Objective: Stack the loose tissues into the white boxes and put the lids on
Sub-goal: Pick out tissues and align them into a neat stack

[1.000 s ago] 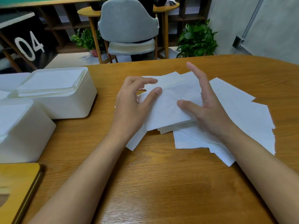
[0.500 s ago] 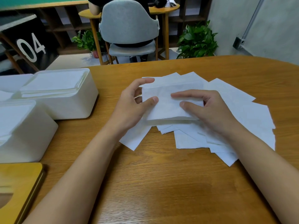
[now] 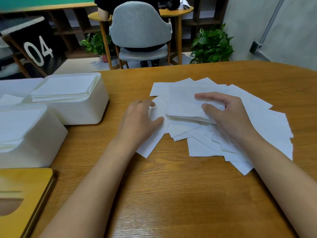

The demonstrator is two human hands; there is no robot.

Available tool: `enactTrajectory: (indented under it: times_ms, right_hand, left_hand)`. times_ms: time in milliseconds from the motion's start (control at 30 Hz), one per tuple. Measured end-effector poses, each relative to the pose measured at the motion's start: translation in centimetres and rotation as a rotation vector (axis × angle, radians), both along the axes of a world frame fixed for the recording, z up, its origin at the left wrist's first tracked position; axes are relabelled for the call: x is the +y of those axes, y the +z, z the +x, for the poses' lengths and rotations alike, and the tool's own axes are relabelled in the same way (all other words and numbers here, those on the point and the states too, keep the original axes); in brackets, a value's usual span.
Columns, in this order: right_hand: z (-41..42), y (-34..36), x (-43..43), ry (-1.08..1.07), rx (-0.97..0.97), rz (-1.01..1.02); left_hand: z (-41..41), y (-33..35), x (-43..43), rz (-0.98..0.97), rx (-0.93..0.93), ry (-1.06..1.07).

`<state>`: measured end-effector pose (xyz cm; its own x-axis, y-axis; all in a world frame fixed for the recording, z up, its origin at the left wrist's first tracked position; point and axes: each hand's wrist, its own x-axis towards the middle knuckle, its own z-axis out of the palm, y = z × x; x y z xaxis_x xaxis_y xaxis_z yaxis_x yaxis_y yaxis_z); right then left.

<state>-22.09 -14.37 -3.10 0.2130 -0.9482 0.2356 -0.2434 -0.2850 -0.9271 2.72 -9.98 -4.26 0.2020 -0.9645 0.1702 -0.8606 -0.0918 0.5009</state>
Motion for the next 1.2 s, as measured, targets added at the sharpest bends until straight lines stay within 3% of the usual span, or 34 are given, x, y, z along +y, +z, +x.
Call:
enactTrajectory:
  times_ms: [667, 867, 1067, 1200]
  right_hand:
    - [0.0, 0.1, 0.9, -0.008, -0.007, -0.076]
    - [0.1, 0.7, 1.3, -0.002, 0.027, -0.119]
    - [1.3, 1.5, 3.1, 0.220, 0.025, -0.084]
    - [2.1, 0.7, 3.2, 0.260, -0.001, -0.027]
  left_hand:
    - [0.7, 0.8, 3.5, -0.258, 0.454, 0.060]
    - [-0.4, 1.2, 4.1, -0.331, 0.557, -0.134]
    - [-1.2, 1.7, 4.4, -0.378, 0.636, -0.253]
    - [-1.6, 1.7, 4.2, -0.381, 0.597, -0.284]
